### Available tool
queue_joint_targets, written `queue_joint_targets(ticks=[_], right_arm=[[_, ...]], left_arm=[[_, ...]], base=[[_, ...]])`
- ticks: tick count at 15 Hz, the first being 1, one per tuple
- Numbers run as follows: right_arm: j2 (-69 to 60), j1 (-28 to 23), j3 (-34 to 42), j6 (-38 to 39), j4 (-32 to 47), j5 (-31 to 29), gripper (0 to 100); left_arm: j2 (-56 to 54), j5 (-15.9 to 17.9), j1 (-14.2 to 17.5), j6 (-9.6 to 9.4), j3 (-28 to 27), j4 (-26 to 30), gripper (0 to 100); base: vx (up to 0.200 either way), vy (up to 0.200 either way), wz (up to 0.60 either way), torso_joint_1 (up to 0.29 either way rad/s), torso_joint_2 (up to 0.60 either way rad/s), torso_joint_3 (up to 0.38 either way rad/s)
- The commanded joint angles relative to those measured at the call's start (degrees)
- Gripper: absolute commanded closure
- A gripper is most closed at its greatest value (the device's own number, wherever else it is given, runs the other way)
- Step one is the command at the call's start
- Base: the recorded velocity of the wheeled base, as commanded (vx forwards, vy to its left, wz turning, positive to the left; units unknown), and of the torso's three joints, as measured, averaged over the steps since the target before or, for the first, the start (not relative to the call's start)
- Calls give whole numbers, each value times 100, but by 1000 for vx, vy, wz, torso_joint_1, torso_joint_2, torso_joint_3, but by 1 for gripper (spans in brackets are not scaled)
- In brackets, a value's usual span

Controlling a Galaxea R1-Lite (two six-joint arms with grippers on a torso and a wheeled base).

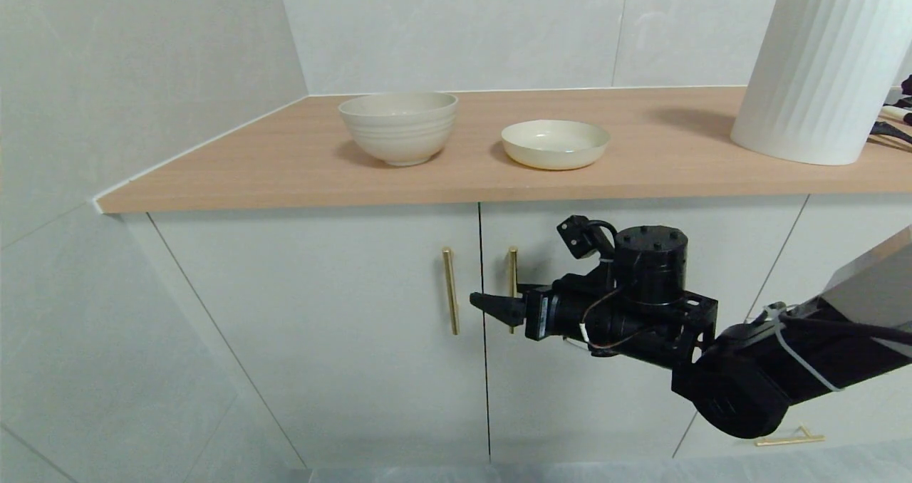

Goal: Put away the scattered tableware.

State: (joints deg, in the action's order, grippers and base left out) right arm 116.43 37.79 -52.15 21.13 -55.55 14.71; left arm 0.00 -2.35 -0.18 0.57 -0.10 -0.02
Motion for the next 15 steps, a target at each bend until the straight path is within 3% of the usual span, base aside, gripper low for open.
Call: queue_joint_targets(ticks=[1, 15], right_arm=[[222, 18, -32, 6, -105, -83, 0], [99, 317, 249, 515, -650, 58, 0]], left_arm=[[0, -2, 1, 4, 1, 2, 0], [0, -2, 1, 4, 1, -6, 0]], base=[[0, 0, 0, 0, 0, 0], [0, 0, 0, 0, 0, 0]])
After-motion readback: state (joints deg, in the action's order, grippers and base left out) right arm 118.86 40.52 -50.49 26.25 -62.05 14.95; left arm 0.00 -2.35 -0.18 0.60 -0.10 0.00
